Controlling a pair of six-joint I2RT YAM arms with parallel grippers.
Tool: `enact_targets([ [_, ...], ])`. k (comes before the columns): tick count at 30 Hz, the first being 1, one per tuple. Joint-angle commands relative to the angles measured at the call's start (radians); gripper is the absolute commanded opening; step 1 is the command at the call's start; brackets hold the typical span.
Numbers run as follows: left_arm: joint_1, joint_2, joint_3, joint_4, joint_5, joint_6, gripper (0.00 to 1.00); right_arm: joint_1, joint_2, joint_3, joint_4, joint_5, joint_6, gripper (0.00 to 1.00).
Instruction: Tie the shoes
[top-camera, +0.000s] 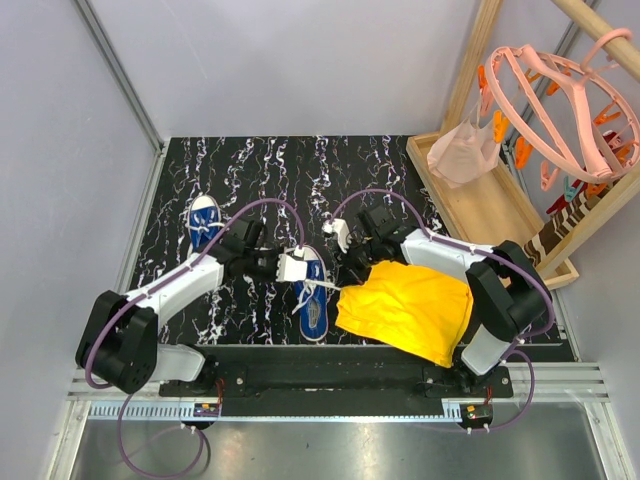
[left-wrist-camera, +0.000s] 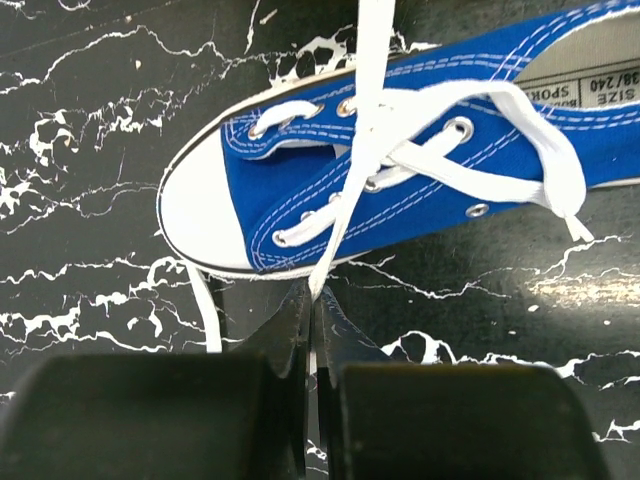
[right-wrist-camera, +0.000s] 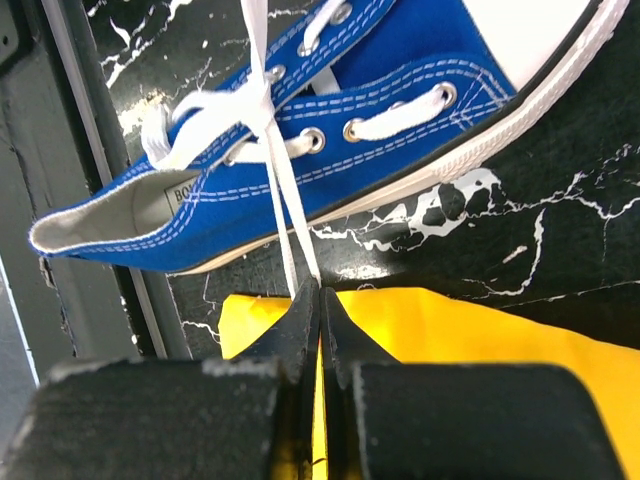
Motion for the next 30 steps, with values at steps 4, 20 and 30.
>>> enact_targets([
  [4,0.042,-0.013,-0.012,0.004,-0.05,0.065,0.0,-0.009,-0.046,-0.018,-0.045,0.045,-0.044,0.0],
  [20,0.088,0.051,0.007,0.01,-0.042,0.128,0.0,-0.024,-0.011,0.008,-0.096,0.059,-0.074,0.0],
  [30,0.064,0.013,0.036,0.016,0.011,0.048,0.07,-0.015,0.028,0.112,-0.091,-0.045,-0.051,0.14],
])
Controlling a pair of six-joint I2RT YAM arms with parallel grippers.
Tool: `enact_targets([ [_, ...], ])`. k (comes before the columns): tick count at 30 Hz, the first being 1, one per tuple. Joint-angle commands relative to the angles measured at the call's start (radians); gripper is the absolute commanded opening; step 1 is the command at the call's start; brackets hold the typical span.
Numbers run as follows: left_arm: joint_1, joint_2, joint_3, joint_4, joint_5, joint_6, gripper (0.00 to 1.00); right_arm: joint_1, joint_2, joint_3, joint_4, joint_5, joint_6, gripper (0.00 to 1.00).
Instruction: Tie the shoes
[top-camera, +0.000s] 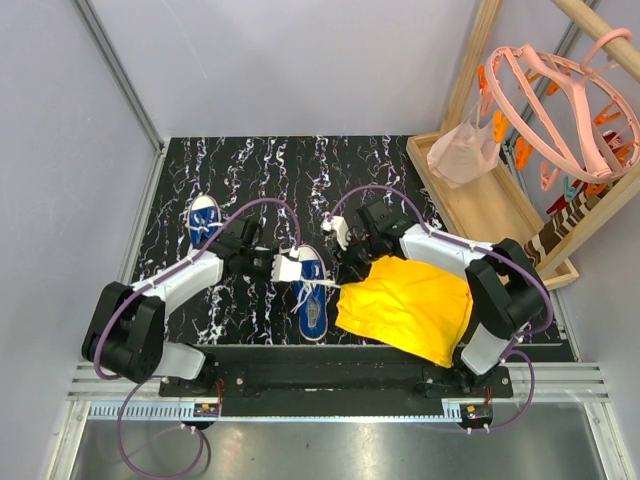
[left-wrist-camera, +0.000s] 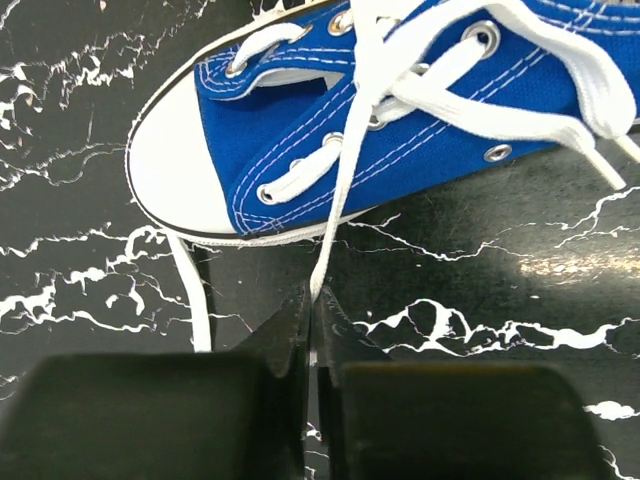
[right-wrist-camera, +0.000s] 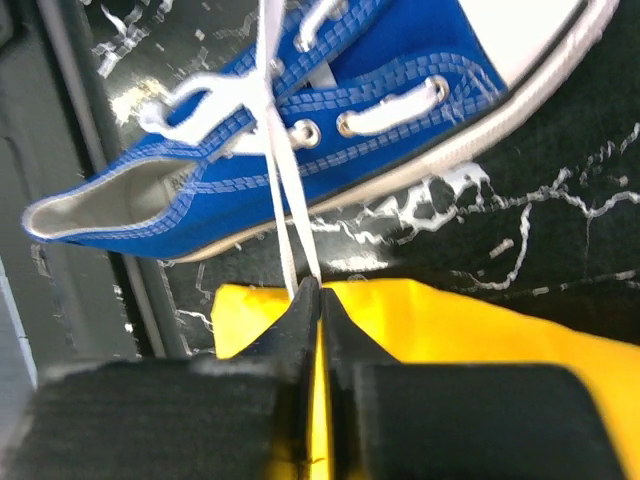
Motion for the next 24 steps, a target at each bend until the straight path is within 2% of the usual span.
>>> enact_targets([
  [1,-0.025,-0.052,0.053,0.025,0.003,-0.082,0.16,-0.001,0.016,0.09,-0.027,-0.068,0.002,0.24],
  [3,-0.059,-0.07,0.078,0.026,-0.029,-0.168,0.41,0.014,0.018,0.138,-0.017,-0.078,0.022,0.38],
  [4,-0.094,-0.096,0.089,0.026,-0.041,-0.196,0.47,0.018,0.018,0.158,-0.013,-0.076,0.032,0.51],
  [6,-0.121,-0.128,0.119,0.025,-0.058,-0.28,0.57,0.025,0.016,0.219,-0.012,-0.07,0.054,0.59],
  [7,-0.13,-0.156,0.13,0.025,-0.055,-0.309,0.62,0.025,0.015,0.241,-0.012,-0.053,0.067,0.67],
  [8,-0.131,-0.173,0.155,0.022,-0.055,-0.335,0.66,0.025,0.009,0.279,-0.012,-0.041,0.076,0.7],
  [10,-0.131,-0.201,0.178,0.003,-0.064,-0.407,0.68,0.025,-0.011,0.31,-0.012,0.011,0.098,0.79],
  [11,-0.131,-0.233,0.199,-0.003,-0.089,-0.432,0.69,0.025,-0.034,0.336,-0.013,0.029,0.099,0.9],
  [13,-0.115,-0.262,0.221,0.002,-0.118,-0.561,0.73,0.022,-0.077,0.357,-0.013,0.083,0.11,0.98],
  [18,-0.007,-0.276,0.386,-0.118,-0.115,-0.862,0.81,-0.026,-0.186,0.37,-0.013,0.177,0.18,1.0],
  [21,0.074,-0.268,0.471,-0.208,-0.117,-0.959,0.87,-0.087,-0.255,0.347,-0.018,0.209,0.234,1.0],
  [22,0.111,-0.265,0.481,-0.222,-0.13,-0.981,0.92,-0.1,-0.293,0.332,-0.018,0.217,0.237,1.0],
  [24,0.151,-0.253,0.514,-0.26,-0.202,-1.059,0.99,-0.147,-0.333,0.264,-0.023,0.217,0.249,1.0],
])
